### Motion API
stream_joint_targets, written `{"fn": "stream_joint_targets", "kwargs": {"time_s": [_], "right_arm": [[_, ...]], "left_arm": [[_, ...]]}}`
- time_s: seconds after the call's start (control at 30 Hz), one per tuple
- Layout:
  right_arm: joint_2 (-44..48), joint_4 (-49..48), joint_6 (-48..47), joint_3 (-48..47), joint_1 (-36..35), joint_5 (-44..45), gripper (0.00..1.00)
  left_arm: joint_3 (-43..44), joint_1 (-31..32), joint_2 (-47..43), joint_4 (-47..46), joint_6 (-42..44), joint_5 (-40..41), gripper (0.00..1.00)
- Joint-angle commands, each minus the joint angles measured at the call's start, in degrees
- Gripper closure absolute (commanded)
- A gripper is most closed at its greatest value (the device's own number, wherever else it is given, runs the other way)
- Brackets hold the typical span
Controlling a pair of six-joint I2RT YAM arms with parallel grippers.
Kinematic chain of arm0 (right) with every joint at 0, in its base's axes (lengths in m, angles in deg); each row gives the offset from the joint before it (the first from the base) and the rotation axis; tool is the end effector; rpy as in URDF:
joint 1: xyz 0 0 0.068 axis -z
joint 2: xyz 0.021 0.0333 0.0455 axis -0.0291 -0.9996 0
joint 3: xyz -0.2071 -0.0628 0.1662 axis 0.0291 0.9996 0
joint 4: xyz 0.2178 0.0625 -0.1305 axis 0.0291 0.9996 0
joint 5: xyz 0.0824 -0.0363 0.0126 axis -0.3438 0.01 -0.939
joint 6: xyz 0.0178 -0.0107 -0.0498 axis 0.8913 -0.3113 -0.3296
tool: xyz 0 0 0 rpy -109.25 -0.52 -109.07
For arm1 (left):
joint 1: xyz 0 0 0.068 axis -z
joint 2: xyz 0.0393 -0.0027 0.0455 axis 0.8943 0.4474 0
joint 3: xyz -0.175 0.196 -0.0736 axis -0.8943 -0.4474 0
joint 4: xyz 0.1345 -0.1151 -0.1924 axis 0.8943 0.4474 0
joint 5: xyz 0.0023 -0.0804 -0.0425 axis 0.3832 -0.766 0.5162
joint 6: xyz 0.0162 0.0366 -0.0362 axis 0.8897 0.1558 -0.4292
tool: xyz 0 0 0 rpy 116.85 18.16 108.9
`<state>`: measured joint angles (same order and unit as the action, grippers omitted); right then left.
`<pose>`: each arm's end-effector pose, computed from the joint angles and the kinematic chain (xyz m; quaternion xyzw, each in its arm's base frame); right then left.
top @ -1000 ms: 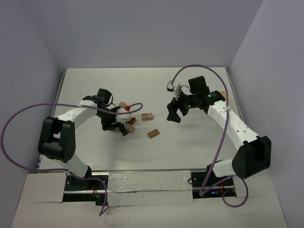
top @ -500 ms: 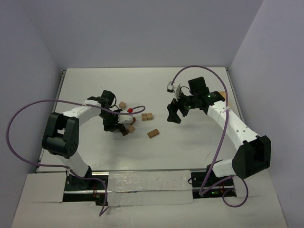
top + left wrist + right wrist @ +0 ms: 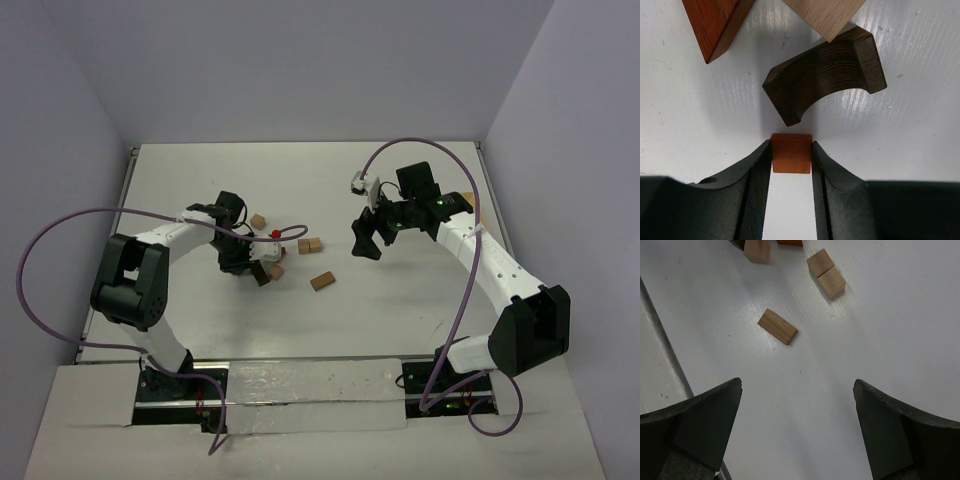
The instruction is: Build the wood block tower
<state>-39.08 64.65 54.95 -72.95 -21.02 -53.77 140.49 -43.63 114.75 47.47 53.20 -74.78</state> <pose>0.2590 0.1138 0.3044 -0.4674 0.7685 0.2709 0.3428 0.2862 -0.1127 0.1651 0.6920 0.7057 -0.0847 0.1263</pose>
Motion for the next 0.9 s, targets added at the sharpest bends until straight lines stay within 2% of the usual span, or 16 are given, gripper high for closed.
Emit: {"fn": "stream_joint_targets", "kwargs": {"time_s": [0.0, 0.13, 0.23, 0.37, 0.5, 0.53, 0.67, 0.73, 0.8, 0.87], "right_arm": [[1.3, -0.3, 0.8, -1.1, 0.4, -1.8, 0.00], [2.3, -1.5, 4.3, -1.9, 0.4, -3.7, 0.00], [2.9, -4.0, 9.4, -2.2, 0.4, -6.3, 0.00], [3.0, -7.4, 16.4, -2.7, 0.4, -8.7, 0.00], [3.3, -11.4, 24.6, -2.8, 0.4, -10.6, 0.01], [3.4, -13.2, 27.6, -3.1, 0.5, -11.8, 0.00], [1.1, -19.0, 41.5, -5.8, 0.9, -18.3, 0.00], [-1.2, -24.7, 47.8, -6.4, 0.9, -24.0, 0.00], [-3.4, -36.0, 59.7, -5.7, 0.8, -30.2, 0.00], [-4.5, -50.7, 79.3, -1.2, 0.6, -33.6, 0.00]], "left_arm": [[0.8, 0.2, -2.2, -0.3, -0.8, -4.5, 0.67], [1.0, 0.1, -5.7, -0.7, -3.2, -8.4, 0.79], [1.7, -0.3, -10.4, -1.9, -7.3, -11.8, 0.95], [2.4, -1.3, -17.5, -4.6, -14.1, -17.8, 1.00], [2.3, -4.6, -23.8, -13.3, -29.0, -25.1, 1.00], [1.5, -5.8, -28.3, -19.1, -36.3, -27.1, 1.00], [-6.5, -6.2, -41.2, -37.3, -52.3, -29.0, 1.00], [-10.3, -6.1, -46.5, -45.7, -56.0, -28.0, 1.00], [-10.8, -5.9, -48.9, -46.2, -56.2, -29.6, 1.00], [-10.8, -5.8, -50.2, -45.6, -57.0, -31.5, 1.00]]}}
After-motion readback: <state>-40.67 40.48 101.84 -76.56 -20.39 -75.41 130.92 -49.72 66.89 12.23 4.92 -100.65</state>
